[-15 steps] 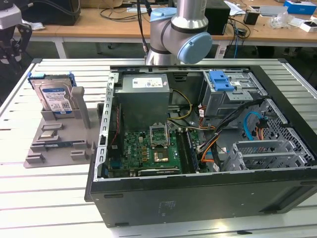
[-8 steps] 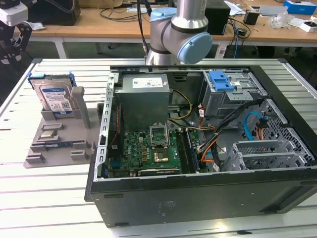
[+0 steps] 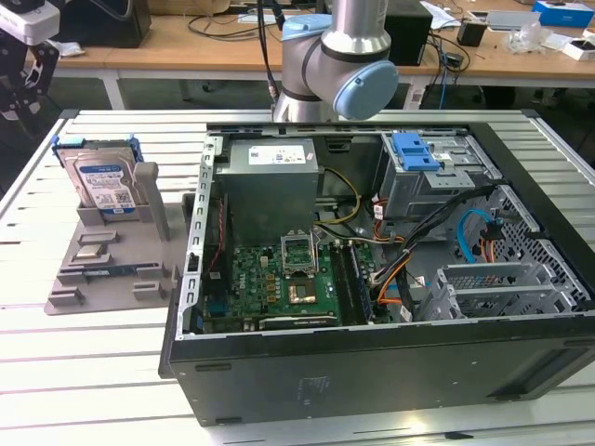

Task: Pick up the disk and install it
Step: 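Pick up the disk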

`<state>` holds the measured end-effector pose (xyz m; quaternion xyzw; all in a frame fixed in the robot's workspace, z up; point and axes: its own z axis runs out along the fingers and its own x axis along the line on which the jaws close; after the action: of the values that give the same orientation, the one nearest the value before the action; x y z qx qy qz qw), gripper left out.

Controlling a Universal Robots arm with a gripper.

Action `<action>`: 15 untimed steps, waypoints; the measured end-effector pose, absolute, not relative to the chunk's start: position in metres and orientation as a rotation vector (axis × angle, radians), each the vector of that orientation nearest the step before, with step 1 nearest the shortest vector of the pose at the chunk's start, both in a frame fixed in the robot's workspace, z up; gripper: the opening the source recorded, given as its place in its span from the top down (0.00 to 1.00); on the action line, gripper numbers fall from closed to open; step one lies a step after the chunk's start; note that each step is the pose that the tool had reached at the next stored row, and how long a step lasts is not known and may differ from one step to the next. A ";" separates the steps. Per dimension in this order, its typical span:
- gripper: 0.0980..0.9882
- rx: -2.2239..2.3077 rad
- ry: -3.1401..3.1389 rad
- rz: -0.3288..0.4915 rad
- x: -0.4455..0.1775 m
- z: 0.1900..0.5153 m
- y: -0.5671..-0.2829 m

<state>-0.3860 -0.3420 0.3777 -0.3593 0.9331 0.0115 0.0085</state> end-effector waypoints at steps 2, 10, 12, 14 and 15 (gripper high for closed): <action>0.99 -1.164 2.900 0.036 -0.386 0.378 -0.342; 0.99 -1.334 2.827 0.038 -0.386 0.378 -0.342; 0.99 -1.408 2.792 0.038 -0.386 0.378 -0.342; 0.99 -1.458 2.767 0.039 -0.386 0.378 -0.342; 0.99 -1.474 2.758 0.039 -0.386 0.378 -0.342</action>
<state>-0.3860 -0.3420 0.3777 -0.4712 0.8819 0.0125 0.0070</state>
